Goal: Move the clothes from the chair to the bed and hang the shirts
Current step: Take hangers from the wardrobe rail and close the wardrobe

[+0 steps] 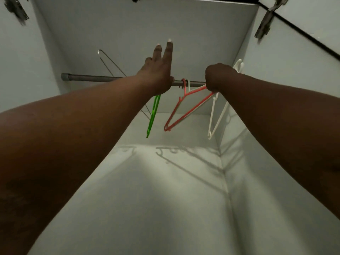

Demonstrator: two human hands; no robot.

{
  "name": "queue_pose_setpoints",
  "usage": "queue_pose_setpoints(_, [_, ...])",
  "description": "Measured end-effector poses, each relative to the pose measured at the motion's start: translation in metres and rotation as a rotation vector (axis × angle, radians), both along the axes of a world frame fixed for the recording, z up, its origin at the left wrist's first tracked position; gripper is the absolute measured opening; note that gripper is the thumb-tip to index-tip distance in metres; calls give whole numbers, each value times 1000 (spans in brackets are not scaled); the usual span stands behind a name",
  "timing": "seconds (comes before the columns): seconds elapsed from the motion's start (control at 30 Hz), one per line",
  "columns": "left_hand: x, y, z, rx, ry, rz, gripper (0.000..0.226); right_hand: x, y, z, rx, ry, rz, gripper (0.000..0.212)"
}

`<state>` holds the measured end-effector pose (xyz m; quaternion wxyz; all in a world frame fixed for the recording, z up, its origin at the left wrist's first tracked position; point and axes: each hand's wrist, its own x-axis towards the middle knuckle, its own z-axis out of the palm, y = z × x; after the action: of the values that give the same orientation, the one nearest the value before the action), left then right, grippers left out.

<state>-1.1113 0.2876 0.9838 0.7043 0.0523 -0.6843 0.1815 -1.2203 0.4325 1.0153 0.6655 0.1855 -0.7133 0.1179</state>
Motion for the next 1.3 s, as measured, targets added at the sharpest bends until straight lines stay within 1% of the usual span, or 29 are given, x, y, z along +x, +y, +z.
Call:
queue_pose_setpoints(0.1, [-2,-5,9,1,37,-30,88,-14,-1,-4,-7,-33,69,17])
queue_pose_setpoints(0.2, [-6,-3,14,19,55,-85,83,-22,-2,-9,-36,-44,199,18])
queue_pose_setpoints(0.27, [-12,1,15,53,41,-139,84,-27,-5,-11,-62,-78,321,17])
queue_pose_setpoints(0.37, [-22,2,15,103,-8,-215,84,-36,-16,-13,-128,-190,577,9])
queue_pose_setpoints(0.4, [-25,2,15,109,-18,-242,78,-39,-19,-13,-153,-209,643,9])
queue_pose_setpoints(0.47, [-29,0,15,106,-11,-286,57,-45,-23,-14,-174,-237,739,10])
queue_pose_setpoints(0.5, [-29,-1,14,113,-12,-292,51,-48,-24,-15,-177,-239,793,7])
queue_pose_setpoints(0.53, [-29,-2,12,128,-25,-291,53,-49,-26,-16,-183,-242,846,8])
queue_pose_setpoints(0.6, [-29,-8,8,184,-98,-295,73,-51,-28,-16,-196,-247,900,12])
queue_pose_setpoints(0.63, [-28,-11,5,219,-148,-297,83,-51,-29,-16,-206,-246,904,10])
queue_pose_setpoints(0.7, [-23,-20,-1,282,-239,-304,92,-50,-32,-13,-226,-228,897,11])
queue_pose_setpoints(0.77, [-18,-30,-4,308,-281,-273,92,-46,-35,-12,-231,-187,846,14])
queue_pose_setpoints(0.83, [-13,-41,-4,338,-244,-175,90,-42,-39,-11,-221,-144,795,18])
queue_pose_setpoints(0.87, [-12,-46,-3,362,-206,-105,84,-41,-41,-12,-214,-136,778,20])
queue_pose_setpoints(0.9, [-11,-50,-3,381,-165,-37,72,-41,-42,-13,-205,-137,760,22])
queue_pose_setpoints(0.93, [-11,-53,-4,400,-129,10,53,-40,-44,-14,-199,-147,745,24])
queue_pose_setpoints(0.97, [-12,-58,-5,419,-104,31,35,-42,-45,-14,-194,-156,732,25])
queue_pose_setpoints(1.0, [-13,-63,-5,436,-96,40,24,-44,-46,-15,-190,-168,727,26])
queue_pose_setpoints(1.03, [-15,-69,-6,448,-103,51,20,-46,-47,-17,-186,-180,730,27])
queue_pose_setpoints(1.1, [-21,-78,-9,460,-125,64,19,-50,-47,-20,-172,-186,720,27])
queue_pose_setpoints(1.2, [-27,-86,-10,454,-138,87,29,-54,-46,-24,-134,-149,666,25])
queue_pose_setpoints(1.3, [-27,-83,-5,372,-89,115,37,-55,-45,-23,-119,-117,639,22])
